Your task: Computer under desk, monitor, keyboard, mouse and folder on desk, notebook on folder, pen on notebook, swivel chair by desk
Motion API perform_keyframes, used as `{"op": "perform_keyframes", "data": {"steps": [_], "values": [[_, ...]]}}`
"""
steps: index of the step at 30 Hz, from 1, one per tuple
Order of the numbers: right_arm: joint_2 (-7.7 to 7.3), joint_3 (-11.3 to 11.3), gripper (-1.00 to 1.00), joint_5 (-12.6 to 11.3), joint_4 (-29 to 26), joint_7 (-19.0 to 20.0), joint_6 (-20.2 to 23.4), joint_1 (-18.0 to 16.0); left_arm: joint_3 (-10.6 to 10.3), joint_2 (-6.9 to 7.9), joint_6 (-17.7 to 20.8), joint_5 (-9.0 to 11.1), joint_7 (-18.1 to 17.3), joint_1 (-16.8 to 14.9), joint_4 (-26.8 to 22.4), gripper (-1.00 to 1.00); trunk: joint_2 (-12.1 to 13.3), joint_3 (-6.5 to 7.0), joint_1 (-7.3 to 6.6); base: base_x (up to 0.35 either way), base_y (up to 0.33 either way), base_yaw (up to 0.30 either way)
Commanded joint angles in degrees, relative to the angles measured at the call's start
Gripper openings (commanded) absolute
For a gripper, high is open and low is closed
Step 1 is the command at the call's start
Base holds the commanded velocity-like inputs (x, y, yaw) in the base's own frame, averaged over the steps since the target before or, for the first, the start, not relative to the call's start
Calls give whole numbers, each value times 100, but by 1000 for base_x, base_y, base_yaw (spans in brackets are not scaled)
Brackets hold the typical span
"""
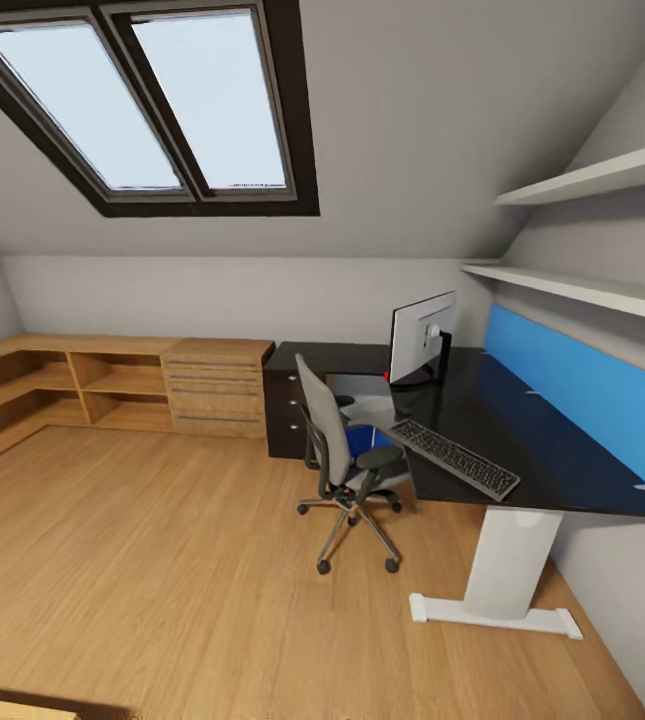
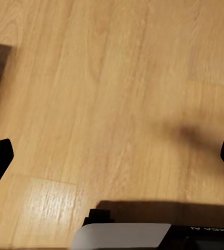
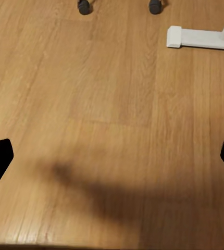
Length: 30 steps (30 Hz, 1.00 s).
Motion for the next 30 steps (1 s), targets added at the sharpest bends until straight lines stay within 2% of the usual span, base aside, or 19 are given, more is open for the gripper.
{"op": "perform_keyframes", "data": {"steps": [1,13,20,24,30], "values": [[0,-6,100,41,4,-12,-14,-4,-3,0,-10,36,-2,0,-3,100,-5,-15,1,0,0,113],[-5,-6,100,44,-4,-12,-19,-4,-5,0,-10,36,-2,0,-3,100,-5,-116,1,0,0,114],[-4,-6,100,51,5,-5,-88,-4,0,-3,-10,36,-2,0,-3,100,-5,-130,1,0,0,30],[-4,-6,100,51,6,-10,-96,-4,-2,-3,-10,36,-2,0,-3,100,-5,-130,1,0,0,-43],[-5,-6,100,44,6,-12,-100,-4,0,0,-10,36,-2,0,-3,100,-5,-130,1,0,79,-216]]}}
